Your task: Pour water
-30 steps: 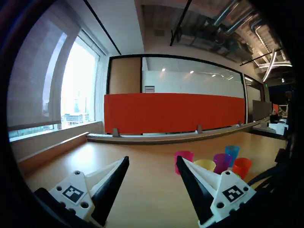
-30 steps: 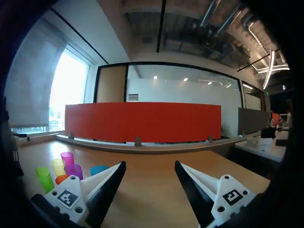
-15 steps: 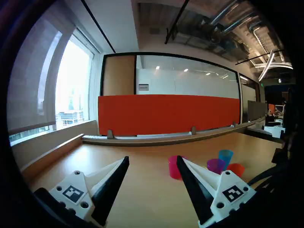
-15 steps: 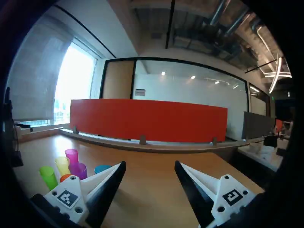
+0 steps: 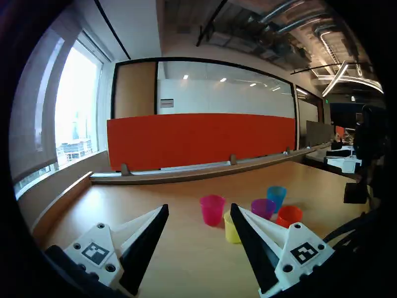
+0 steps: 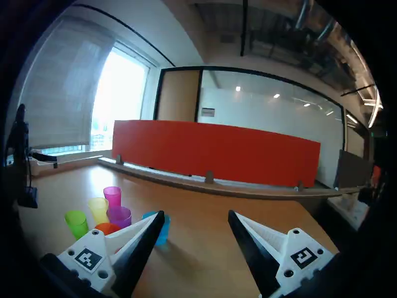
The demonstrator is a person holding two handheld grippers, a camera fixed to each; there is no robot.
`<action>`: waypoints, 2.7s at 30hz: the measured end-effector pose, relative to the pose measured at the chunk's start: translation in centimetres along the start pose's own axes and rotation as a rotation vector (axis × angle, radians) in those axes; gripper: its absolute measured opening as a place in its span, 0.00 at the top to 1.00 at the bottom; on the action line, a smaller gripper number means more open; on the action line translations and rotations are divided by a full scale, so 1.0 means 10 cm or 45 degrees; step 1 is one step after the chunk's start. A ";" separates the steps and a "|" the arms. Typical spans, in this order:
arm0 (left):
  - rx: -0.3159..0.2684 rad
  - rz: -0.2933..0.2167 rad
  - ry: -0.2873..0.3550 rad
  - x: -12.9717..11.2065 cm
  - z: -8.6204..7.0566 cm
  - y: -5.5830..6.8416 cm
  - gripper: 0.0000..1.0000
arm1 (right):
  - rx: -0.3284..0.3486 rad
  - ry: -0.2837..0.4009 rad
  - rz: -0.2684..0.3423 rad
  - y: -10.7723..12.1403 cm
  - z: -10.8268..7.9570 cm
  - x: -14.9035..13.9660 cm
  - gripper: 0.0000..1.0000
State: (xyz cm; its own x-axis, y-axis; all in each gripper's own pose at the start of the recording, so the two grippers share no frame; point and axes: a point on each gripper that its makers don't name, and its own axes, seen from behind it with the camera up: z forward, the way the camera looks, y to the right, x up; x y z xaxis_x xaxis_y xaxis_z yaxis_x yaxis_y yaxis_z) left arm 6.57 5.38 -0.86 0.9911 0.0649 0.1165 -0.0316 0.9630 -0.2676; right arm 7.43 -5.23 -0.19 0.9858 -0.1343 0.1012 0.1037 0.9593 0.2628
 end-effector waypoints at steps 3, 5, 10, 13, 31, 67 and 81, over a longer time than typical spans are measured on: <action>-0.052 0.024 -0.035 -0.02 0.01 0.08 0.08 | 0.062 -0.027 -0.011 -0.09 0.02 -0.02 0.01; -0.086 0.038 -0.055 -0.03 0.01 0.14 0.08 | 0.105 -0.051 -0.021 -0.14 0.03 -0.05 0.01; -0.158 0.059 -0.116 -0.10 0.03 0.25 0.08 | 0.180 -0.117 -0.066 -0.23 0.05 -0.12 0.01; -0.198 0.077 -0.156 -0.15 0.03 0.32 0.07 | 0.209 -0.148 -0.105 -0.26 0.06 -0.15 0.00; -0.416 0.258 -0.329 -0.52 -0.01 0.77 0.07 | 0.319 -0.242 -0.201 -0.39 0.14 -0.24 0.00; -0.652 0.319 -0.590 -1.31 0.15 1.31 0.06 | 0.354 -0.289 -0.223 -0.38 0.33 -0.46 0.00; -0.680 0.315 -0.609 -1.39 0.30 1.42 0.06 | 0.367 -0.299 -0.225 -0.38 0.42 -0.53 0.00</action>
State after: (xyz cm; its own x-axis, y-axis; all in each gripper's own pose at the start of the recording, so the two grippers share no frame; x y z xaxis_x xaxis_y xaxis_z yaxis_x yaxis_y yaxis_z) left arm -8.07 18.93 -3.39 0.7952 0.4859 0.3627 -0.0579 0.6563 -0.7523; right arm 1.27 -9.21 2.36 0.8956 -0.3758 0.2381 0.1943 0.8119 0.5505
